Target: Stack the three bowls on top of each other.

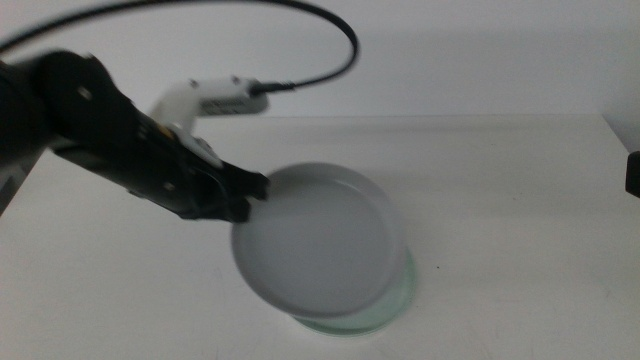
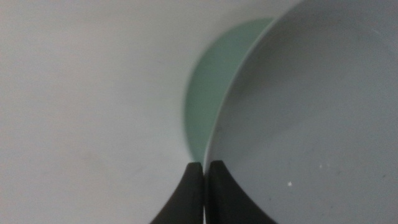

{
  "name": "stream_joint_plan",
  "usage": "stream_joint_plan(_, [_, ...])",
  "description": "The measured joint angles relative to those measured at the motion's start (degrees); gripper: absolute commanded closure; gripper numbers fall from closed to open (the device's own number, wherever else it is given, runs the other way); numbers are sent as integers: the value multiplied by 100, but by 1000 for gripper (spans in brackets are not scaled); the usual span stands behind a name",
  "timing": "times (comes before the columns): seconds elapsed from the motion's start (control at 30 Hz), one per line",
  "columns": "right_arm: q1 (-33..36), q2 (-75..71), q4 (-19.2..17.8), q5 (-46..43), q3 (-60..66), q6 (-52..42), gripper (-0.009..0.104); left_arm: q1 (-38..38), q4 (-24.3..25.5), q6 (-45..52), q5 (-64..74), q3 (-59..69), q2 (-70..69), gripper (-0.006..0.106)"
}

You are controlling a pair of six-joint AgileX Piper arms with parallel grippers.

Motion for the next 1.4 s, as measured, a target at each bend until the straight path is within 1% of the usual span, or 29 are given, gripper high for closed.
stream_joint_plan(0.13, [0,0,0,0,0,0,41,-327,-59,-99,-402,132,237,106])
stream_joint_plan(0.3, [0,0,0,0,0,0,41,-528,-141,-111,-799,144,673,105])
stream_joint_plan(0.37, [0,0,0,0,0,0,41,-542,-178,-111,-925,144,872,102])
stream_joint_plan(0.43, [0,0,0,0,0,0,41,-542,-193,-111,-1043,144,1029,95])
stream_joint_plan(0.5, [0,0,0,0,0,0,41,-542,-199,-111,-1113,144,1117,85])
stream_joint_plan(0.57, [0,0,0,0,0,0,41,-542,-199,-67,-1127,144,1137,72])
stream_joint_plan(0.67, [0,0,0,0,0,0,41,-542,-212,9,-1127,144,1132,44])
stream_joint_plan(0.77, [0,0,0,0,0,0,41,-542,-212,140,-1116,144,1038,12])
stream_joint_plan(0.8, [0,0,0,0,0,0,41,-542,-204,196,-1116,144,979,10])
stream_joint_plan(0.9, [0,0,0,0,0,0,41,-506,-190,256,-1077,150,630,10])
stream_joint_plan(1.03, [0,0,0,0,0,0,41,-350,-148,277,-1045,150,-191,11])
stream_joint_plan(1.27, [0,0,0,0,0,0,41,154,348,294,-1056,150,-1537,18])
stream_joint_plan(1.4, [0,0,0,0,0,0,41,392,483,294,-1062,151,-2087,23])
